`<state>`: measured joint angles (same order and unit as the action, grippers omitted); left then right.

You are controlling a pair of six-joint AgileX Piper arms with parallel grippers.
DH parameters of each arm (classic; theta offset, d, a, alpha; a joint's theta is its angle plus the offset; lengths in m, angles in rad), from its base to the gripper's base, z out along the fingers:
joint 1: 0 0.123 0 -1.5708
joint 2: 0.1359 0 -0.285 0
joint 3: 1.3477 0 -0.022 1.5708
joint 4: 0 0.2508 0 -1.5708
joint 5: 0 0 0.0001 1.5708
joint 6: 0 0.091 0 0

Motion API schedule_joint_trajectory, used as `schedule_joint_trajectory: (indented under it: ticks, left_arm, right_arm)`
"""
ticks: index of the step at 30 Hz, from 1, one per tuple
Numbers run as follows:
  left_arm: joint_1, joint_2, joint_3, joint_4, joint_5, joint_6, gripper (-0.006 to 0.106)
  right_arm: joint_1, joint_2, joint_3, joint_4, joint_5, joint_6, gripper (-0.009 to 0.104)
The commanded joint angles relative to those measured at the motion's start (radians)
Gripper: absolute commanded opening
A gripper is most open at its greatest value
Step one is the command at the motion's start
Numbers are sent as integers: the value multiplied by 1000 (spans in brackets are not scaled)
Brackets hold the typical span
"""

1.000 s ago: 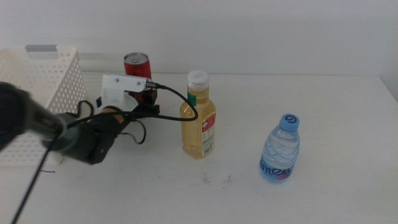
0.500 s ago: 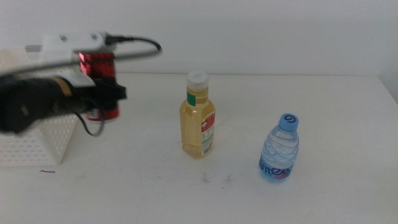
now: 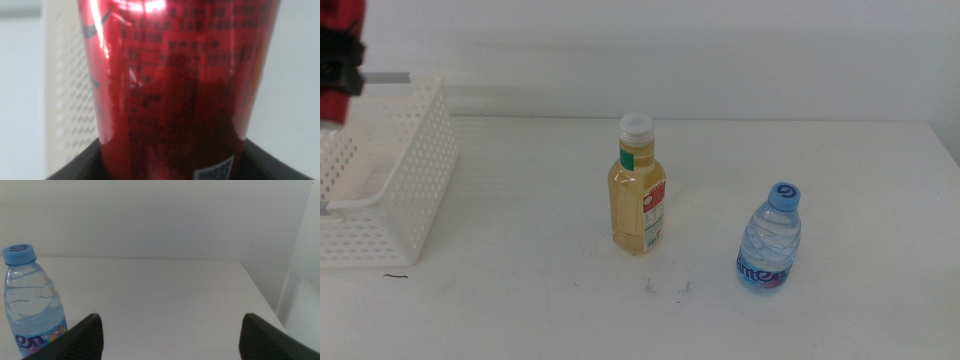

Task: Use arms to grab the bottles and put them into the dustbin to the left of the table.

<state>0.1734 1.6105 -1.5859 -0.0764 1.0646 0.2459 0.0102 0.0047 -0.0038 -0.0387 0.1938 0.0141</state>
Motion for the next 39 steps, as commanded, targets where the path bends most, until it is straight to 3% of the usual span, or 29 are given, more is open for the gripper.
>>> schedule_joint_trajectory:
  ticks: [1,12,15,17,20,24,25,32,39]
  left_arm:
    - [48,78,-68,-2,59,52,-2]
    - [88,329,-100,11,27,53,-2]
    - [88,376,-100,24,16,50,4]
    - [88,401,-100,31,5,42,12]
    - [86,435,-100,42,-4,42,38]
    - [86,463,-100,76,-12,42,88]
    - [86,465,-100,76,-12,42,94]
    - [45,353,-102,66,4,42,94]
    - [-76,4,-28,48,6,11,94]
  right_arm:
    - [-4,-5,4,-8,-13,-7,81]
    - [-4,-5,4,-8,-13,-7,81]
    - [-4,-5,4,-8,-13,-7,81]
    - [-4,-5,4,-8,-13,-7,81]
    - [-4,-5,4,-8,-13,-7,81]
    - [-4,-5,4,-8,-13,-7,81]
    - [-4,-5,4,-8,-13,-7,81]
    - [-4,-5,4,-8,-13,-7,81]
    - [-4,-5,4,-8,-13,-7,81]
